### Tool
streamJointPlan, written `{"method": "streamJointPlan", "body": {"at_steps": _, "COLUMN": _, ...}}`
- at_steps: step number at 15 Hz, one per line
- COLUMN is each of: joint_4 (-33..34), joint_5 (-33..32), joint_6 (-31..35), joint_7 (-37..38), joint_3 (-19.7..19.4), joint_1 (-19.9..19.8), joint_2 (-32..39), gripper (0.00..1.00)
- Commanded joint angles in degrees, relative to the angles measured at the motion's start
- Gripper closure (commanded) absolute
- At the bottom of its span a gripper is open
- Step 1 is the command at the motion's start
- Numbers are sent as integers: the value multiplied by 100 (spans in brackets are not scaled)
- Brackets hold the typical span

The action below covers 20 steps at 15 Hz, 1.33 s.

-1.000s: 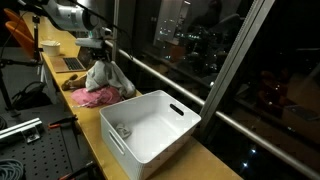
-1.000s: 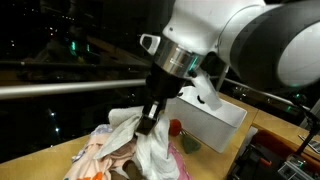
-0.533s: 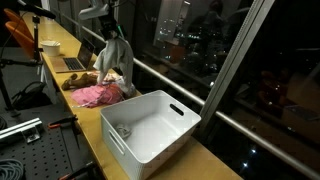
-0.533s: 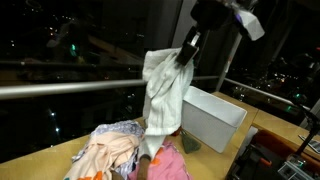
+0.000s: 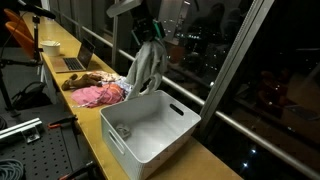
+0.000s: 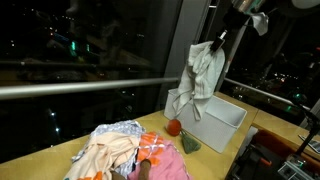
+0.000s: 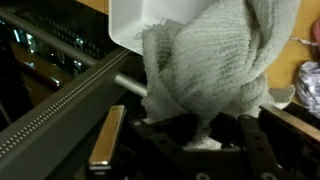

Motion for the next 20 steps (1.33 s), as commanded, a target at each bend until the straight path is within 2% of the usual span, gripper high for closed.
{"method": "streamJointPlan", "body": {"at_steps": 1, "joint_4": -9, "joint_5": -108, "joint_6": 589, "joint_7": -126, "joint_3": -219, "joint_1": -443, "joint_2": 266, "gripper": 100}}
{"method": "streamJointPlan", "body": {"at_steps": 5, "joint_4": -518, "joint_5": -70, "joint_6": 1393, "joint_7": 114, "joint_3": -321, "joint_1": -619, "joint_2": 654, "gripper": 100}}
{"method": "streamJointPlan", "body": {"at_steps": 12, "joint_4": -1135, "joint_5": -166, "joint_6": 2305, "joint_7": 600, "joint_3": -303, "joint_1": -415, "joint_2": 1401, "gripper": 100}}
{"method": "streamJointPlan", "body": {"at_steps": 13, "joint_4": -1183, "joint_5": -196, "joint_6": 2344, "joint_7": 734, "joint_3": -328, "joint_1": -362, "joint_2": 1492, "gripper": 75}}
{"method": "streamJointPlan", "body": {"at_steps": 14, "joint_4": -1224, "joint_5": -184, "joint_6": 2378, "joint_7": 788, "joint_3": -320, "joint_1": -320, "joint_2": 1556, "gripper": 74}}
{"method": "streamJointPlan", "body": {"at_steps": 17, "joint_4": -1332, "joint_5": -223, "joint_6": 2333, "joint_7": 995, "joint_3": -281, "joint_1": -110, "joint_2": 1522, "gripper": 53}}
{"method": "streamJointPlan", "body": {"at_steps": 20, "joint_4": -1315, "joint_5": -451, "joint_6": 2170, "joint_7": 1327, "joint_3": -188, "joint_1": 313, "joint_2": 1269, "gripper": 31}}
